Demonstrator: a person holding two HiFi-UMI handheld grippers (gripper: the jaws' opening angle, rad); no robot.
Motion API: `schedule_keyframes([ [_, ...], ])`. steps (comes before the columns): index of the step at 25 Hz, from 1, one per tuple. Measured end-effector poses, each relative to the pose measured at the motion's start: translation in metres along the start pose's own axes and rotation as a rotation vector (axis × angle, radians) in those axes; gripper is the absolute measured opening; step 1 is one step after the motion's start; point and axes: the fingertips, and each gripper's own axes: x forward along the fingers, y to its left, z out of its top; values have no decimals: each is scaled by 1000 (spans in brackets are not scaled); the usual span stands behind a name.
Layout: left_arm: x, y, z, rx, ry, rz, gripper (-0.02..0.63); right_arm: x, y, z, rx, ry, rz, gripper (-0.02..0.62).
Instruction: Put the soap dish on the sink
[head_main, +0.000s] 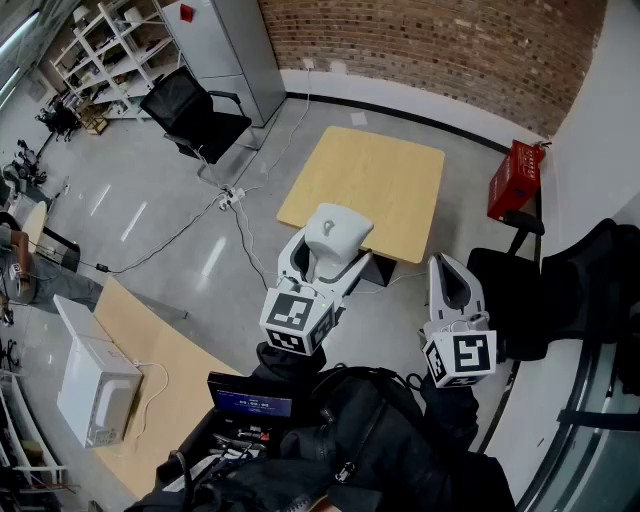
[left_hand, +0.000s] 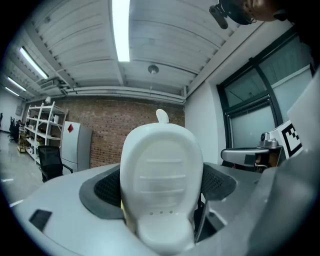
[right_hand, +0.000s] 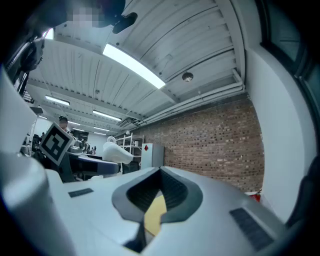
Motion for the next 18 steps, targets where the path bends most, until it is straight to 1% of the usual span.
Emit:
schedule_keyframes([
  [6,1,-3,2,6,4,10,460,-3,-4,0,7,7,8,5],
  [12,1,-12,2,6,7,18,460,-11,-12,-5,53,9,9,5],
  [18,1,-24,-5,1,15,23,460,-20,-16,-9,54,4,27,5],
])
